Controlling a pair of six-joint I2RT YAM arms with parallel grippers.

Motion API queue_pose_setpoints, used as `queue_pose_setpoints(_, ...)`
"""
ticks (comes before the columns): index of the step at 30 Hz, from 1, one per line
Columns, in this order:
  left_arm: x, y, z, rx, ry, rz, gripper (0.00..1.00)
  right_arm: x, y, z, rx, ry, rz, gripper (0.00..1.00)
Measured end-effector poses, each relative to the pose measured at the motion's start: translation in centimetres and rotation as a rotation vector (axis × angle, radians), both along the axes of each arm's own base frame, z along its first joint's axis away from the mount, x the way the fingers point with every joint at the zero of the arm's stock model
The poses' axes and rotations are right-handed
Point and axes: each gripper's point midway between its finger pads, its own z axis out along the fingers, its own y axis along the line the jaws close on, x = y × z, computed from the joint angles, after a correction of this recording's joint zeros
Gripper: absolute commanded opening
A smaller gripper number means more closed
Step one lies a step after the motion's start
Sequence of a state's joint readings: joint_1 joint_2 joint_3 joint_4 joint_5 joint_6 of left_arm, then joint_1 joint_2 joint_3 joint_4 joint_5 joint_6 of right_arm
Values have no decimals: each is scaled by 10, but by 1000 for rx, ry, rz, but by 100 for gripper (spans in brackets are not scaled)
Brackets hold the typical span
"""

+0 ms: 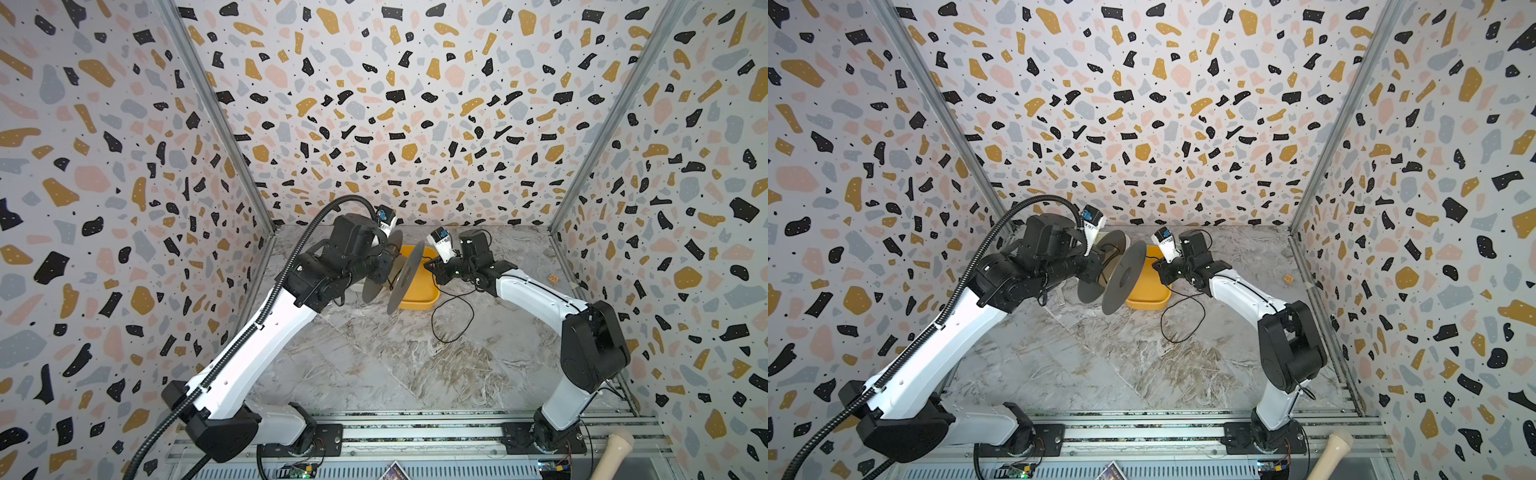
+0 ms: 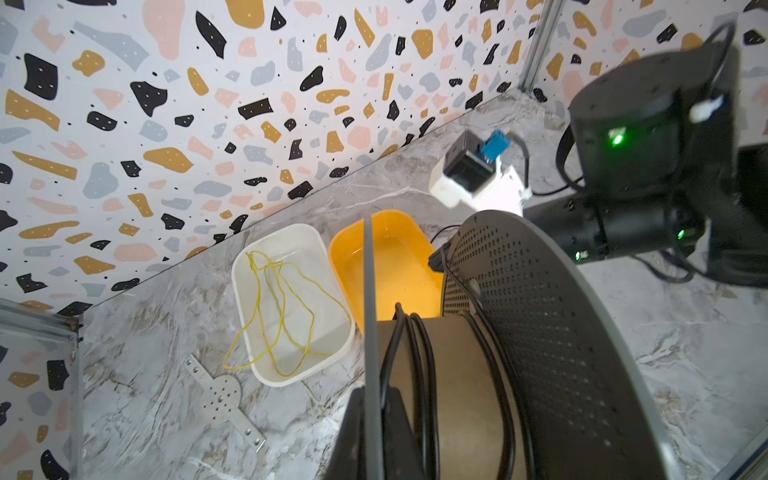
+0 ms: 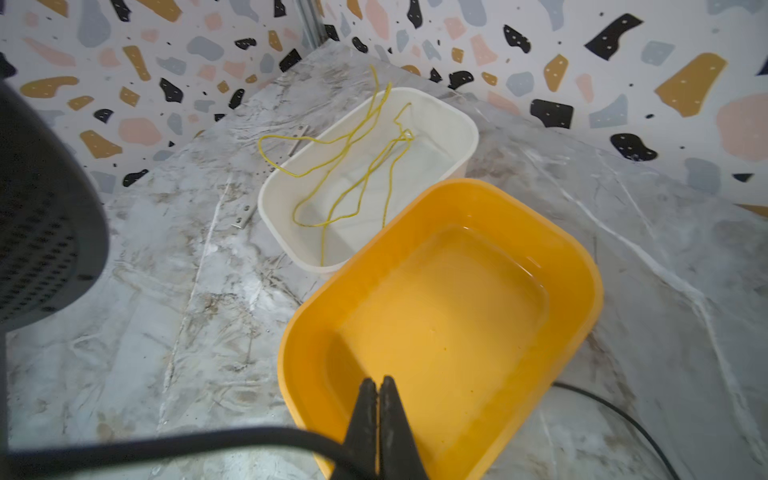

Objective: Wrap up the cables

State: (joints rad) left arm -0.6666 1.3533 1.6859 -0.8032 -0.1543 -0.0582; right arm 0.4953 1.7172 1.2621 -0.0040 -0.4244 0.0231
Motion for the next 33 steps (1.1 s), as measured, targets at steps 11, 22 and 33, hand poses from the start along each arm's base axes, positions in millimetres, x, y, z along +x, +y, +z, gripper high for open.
queue_pose_setpoints(11,7,-9,11,-121,87,12,0,-51,-7,-7,181,-39,72,12)
queue_pose_setpoints(22,18,2,48,-236,21,79,0,-76,-24,-37,185,-11,40,50)
queue_pose_setpoints(33,12,-2,56,-275,30,57,0,-68,-29,-10,177,-146,18,79)
